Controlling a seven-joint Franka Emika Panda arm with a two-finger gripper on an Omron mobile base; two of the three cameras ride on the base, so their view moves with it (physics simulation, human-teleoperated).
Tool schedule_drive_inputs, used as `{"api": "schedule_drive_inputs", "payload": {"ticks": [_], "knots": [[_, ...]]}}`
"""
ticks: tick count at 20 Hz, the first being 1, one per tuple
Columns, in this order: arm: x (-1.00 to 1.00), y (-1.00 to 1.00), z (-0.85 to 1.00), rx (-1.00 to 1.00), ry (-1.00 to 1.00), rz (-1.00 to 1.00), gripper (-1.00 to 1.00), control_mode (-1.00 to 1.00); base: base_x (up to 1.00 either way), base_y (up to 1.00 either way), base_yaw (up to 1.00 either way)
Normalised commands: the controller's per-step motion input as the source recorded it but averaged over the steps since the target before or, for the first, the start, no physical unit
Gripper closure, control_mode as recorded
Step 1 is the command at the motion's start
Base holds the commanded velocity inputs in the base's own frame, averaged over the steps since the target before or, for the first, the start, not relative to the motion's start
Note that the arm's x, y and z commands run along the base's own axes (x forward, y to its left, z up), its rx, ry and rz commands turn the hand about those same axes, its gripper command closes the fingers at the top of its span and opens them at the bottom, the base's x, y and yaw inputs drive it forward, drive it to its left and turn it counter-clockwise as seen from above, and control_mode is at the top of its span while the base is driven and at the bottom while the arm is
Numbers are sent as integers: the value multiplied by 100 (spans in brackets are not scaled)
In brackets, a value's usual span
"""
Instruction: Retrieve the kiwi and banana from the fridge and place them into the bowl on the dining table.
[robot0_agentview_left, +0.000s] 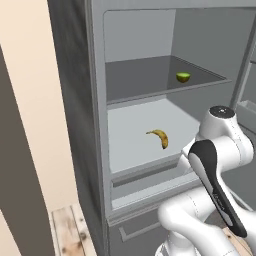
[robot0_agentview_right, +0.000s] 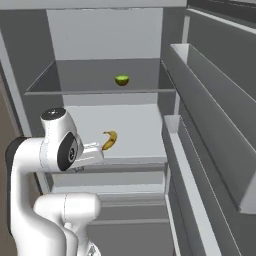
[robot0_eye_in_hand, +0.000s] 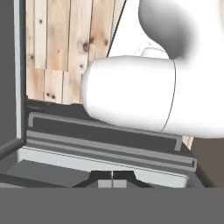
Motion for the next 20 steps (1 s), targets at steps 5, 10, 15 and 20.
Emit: {"api": "schedule_drive_inputs", "payload": {"ticks": [5,10,15,20], "knots": [[0,0,0,0,0,0,100,100,24,2,-20],[0,0,1,1,-2,-2,100,-100,0,0,-9],[0,0,5,9,-14,-3,100,-100,0,0,0],[0,0,10,18,-21,0,100,-100,0,0,0]]}}
